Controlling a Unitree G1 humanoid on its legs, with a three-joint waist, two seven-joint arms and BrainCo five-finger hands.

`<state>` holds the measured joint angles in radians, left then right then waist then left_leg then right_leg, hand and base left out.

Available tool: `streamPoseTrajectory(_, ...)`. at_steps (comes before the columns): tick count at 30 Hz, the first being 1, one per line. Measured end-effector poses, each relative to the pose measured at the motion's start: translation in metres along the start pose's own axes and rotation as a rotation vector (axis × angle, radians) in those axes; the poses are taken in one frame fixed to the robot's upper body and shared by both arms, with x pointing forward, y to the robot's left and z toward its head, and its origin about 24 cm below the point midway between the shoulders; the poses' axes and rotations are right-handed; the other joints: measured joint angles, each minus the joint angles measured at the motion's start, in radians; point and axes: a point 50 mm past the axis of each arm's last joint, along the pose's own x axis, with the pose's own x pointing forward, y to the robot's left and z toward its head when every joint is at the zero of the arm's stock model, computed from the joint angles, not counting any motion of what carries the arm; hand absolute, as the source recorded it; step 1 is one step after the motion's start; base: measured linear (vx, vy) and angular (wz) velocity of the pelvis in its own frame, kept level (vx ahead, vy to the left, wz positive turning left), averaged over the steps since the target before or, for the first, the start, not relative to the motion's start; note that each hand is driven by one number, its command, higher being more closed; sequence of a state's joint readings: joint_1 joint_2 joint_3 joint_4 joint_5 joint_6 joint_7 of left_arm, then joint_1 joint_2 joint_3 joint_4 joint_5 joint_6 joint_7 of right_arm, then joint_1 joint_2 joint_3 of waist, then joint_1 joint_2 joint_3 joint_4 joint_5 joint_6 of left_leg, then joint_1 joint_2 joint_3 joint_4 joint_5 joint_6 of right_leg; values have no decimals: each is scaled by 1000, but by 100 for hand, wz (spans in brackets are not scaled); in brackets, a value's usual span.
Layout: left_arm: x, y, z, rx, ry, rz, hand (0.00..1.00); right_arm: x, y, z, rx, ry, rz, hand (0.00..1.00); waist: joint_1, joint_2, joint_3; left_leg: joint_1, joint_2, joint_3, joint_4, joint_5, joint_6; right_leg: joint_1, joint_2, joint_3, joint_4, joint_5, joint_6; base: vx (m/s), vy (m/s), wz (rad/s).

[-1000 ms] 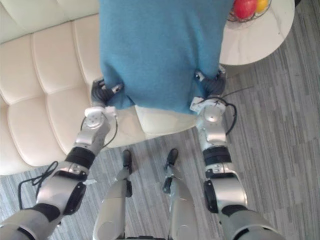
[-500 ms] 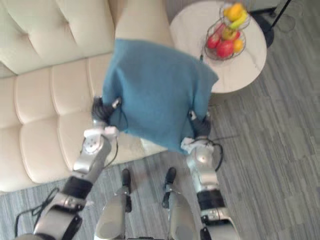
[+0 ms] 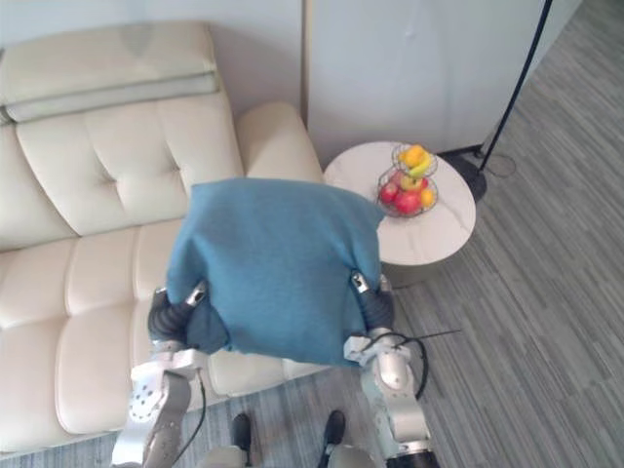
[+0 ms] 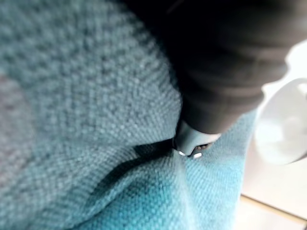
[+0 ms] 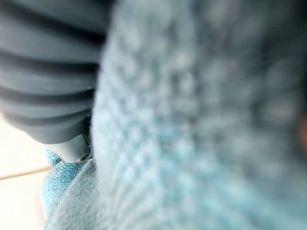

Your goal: Pick up cushions and gather them together orderly.

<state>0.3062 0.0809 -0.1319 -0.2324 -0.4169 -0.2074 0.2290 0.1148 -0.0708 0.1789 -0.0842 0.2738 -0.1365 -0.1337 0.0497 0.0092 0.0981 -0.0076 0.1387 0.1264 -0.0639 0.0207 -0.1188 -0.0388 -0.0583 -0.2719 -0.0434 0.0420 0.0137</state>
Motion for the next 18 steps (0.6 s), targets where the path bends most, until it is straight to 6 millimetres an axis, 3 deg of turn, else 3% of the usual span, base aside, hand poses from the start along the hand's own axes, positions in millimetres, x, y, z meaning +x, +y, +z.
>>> streamPoseTrajectory(5, -12, 11, -6, -9, 40, 48, 100, -3, 7, 2, -28, -19, 42, 100, 8, 10, -34, -12, 1, -12, 11, -1, 0, 18, 2, -19, -16, 4, 4, -39, -5, 11)
streamPoseTrajectory(10, -11, 8, -6, -41, 36, 45, 100, 9, 10, 13, -50, -74, 64, 100, 11, 16, -33, -177, 4, -106, 111, 5, -5, -52, -19, -148, 45, -9, -12, -75, -6, 64)
streamPoseTrajectory(11, -10, 7, -7, -57, 38, 50, 100, 12, 10, 16, -63, -88, 69, 100, 9, 18, -34, -196, 10, -81, 103, -17, 20, -64, -29, -174, 51, -10, -13, -89, 53, 89)
streamPoseTrajectory(13, -5, 1, -13, -97, 52, 49, 100, 17, 3, 21, -124, -110, 49, 100, 5, 15, -32, -209, 51, 130, 134, -54, 70, -66, -93, -243, 63, -10, -12, -17, 125, 101)
streamPoseTrajectory(15, -5, -2, -16, -110, 62, 45, 100, 21, -1, 20, -143, -105, 29, 100, -3, 20, -35, -198, 84, 234, 168, -58, 77, -63, -139, -269, 81, -9, 6, 28, 263, 69)
streamPoseTrajectory(16, -6, -5, -18, -123, 68, 35, 100, 22, -8, 19, -157, -97, 6, 100, -7, 46, -50, -182, 115, 276, 171, -52, 74, -62, -151, -284, 92, -4, 31, 33, 388, 64)
streamPoseTrajectory(17, -6, -9, -20, -136, 75, 28, 100, 22, -14, 15, -178, -81, -9, 100, -14, 77, -69, -175, 131, 298, 151, 29, -4, -57, -157, -301, 94, 7, 54, 25, 335, 58)
streamPoseTrajectory(18, -3, -11, -22, -137, 79, 16, 100, 22, -17, 10, -184, -60, -31, 100, -17, 66, -63, -161, 101, 296, 135, 40, -14, -46, -183, -305, 93, 19, 70, 17, 357, 51)
